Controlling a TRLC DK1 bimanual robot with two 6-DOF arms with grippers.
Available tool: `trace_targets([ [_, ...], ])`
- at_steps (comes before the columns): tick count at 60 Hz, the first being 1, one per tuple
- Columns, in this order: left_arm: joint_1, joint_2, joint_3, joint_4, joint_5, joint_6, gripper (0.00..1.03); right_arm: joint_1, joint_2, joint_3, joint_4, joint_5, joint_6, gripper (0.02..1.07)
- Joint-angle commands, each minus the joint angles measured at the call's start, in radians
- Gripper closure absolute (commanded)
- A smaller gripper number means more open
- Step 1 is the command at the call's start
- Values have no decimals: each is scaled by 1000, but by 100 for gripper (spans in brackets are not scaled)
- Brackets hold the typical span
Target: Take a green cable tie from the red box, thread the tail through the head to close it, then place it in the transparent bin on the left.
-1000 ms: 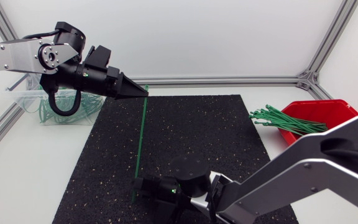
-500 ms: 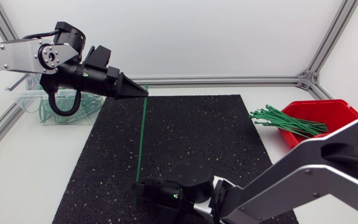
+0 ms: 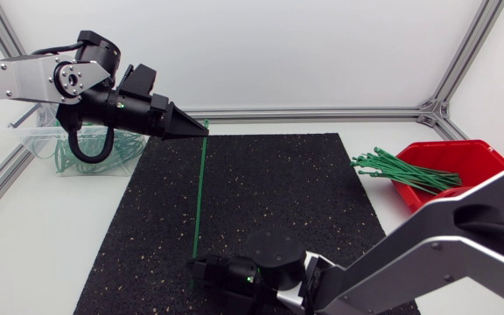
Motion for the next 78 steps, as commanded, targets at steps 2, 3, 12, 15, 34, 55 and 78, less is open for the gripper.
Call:
trace_targets([
  [2, -5, 3, 18, -11, -7, 23, 100, 19, 39, -83, -68, -3, 18, 83],
  [3, -5, 3, 18, -11, -7, 23, 100, 18, 40, -83, -68, -3, 19, 83],
  [12, -10, 2, 12, -11, -7, 23, 100, 2, 56, -73, -68, 0, 18, 61],
  [15, -13, -3, 8, -11, -7, 23, 100, -1, 59, -75, -68, 3, 18, 60],
  [34, -22, -10, 0, -11, -16, 29, 100, -64, 63, -63, -81, 22, -7, 37],
  [55, -23, -16, -3, -11, -32, 44, 100, -133, 14, -101, -105, 37, -68, 32],
  [78, -40, -6, 5, -11, -49, 44, 100, -74, 24, -89, -111, 55, -84, 33],
])
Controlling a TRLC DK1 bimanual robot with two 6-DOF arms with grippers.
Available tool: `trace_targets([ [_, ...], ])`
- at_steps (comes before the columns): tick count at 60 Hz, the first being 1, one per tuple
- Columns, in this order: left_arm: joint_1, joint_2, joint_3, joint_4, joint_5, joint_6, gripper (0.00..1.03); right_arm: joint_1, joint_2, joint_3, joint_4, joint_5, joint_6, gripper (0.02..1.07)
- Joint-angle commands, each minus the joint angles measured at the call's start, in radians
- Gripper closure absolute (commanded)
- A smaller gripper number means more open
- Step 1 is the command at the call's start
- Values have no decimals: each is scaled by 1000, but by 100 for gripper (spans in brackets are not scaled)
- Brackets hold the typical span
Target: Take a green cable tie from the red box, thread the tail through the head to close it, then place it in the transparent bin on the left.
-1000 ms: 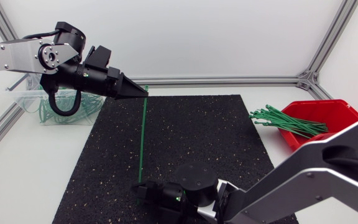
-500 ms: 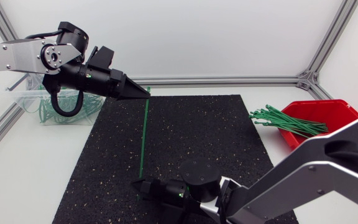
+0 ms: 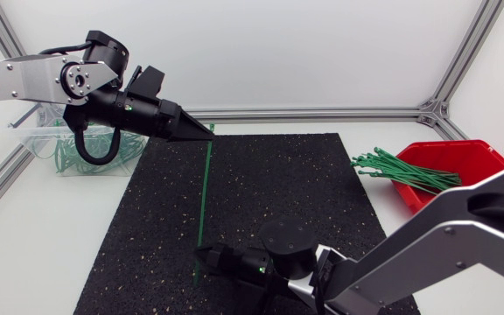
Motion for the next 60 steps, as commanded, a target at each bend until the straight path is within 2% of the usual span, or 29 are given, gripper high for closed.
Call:
trace_targets([
  [1, -6, -6, 5, -11, -4, 21, 100, 6, 50, -54, -91, 31, -31, 33],
  [17, -6, -20, 2, -11, -2, 21, 100, 44, -25, -60, -118, 37, -44, 33],
  [37, -58, -81, 18, -46, -14, -3, 100, 67, -160, -68, -169, 52, -50, 33],
  [60, -100, -89, 41, -69, -42, -19, 100, 70, -209, -40, -187, 60, -50, 33],
])
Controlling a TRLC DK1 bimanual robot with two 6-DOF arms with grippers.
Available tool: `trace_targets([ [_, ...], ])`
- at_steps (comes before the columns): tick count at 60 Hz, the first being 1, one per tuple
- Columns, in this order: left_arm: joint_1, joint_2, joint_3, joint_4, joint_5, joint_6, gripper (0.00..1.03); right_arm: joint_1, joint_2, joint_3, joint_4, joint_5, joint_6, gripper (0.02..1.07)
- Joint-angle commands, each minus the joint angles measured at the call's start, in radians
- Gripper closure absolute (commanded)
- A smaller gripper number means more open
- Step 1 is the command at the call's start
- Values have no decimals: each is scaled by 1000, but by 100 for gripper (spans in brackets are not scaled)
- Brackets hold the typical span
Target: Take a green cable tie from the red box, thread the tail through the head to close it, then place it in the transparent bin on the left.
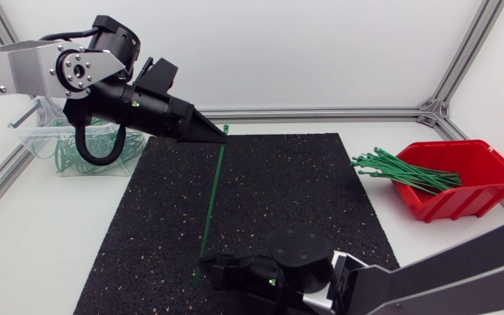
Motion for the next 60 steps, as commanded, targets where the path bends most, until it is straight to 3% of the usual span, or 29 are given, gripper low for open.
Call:
trace_targets([
  [1, -6, -17, 39, -10, -6, -13, 100, 8, -9, 17, -12, 7, -7, 33],
  [33, 2, 18, 42, -5, -7, 0, 100, 29, 114, 100, 9, -12, -2, 34],
  [60, 6, 36, 53, -4, -7, 5, 100, 37, 145, 120, 14, -21, 0, 46],
])
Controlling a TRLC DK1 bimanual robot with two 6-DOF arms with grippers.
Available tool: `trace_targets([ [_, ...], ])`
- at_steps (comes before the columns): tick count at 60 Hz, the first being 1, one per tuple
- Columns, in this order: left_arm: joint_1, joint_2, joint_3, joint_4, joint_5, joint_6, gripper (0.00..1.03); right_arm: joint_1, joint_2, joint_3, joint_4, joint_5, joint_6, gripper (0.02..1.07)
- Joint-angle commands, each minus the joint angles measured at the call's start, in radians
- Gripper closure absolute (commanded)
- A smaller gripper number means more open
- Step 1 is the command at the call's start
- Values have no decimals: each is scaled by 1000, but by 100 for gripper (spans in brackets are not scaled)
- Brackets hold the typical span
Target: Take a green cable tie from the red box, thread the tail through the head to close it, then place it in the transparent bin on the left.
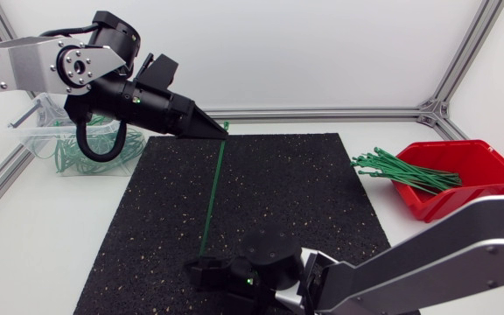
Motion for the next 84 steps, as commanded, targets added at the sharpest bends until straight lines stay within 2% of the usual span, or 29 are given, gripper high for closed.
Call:
trace_targets([
  [1, 7, 28, 32, -4, 2, 7, 100, 8, 18, 11, 11, -9, -1, 47],
  [12, 4, 29, 35, -4, 4, 7, 100, 3, 28, 16, 12, -11, -1, 55],
  [28, 7, 28, 29, -4, 2, 8, 100, 3, 34, 20, 15, -14, 1, 61],
  [49, 6, 26, 25, -4, 2, 8, 100, 7, 42, 11, 29, -19, 1, 80],
  [61, 4, 26, 25, -4, 2, 8, 100, 7, 45, 5, 37, -22, -1, 83],
  [72, 3, 26, 24, -4, 2, 8, 100, 7, 41, 6, 41, -23, -1, 97],
  [84, 3, 25, 22, -4, 2, 8, 100, 7, 42, 5, 55, -26, -1, 101],
])
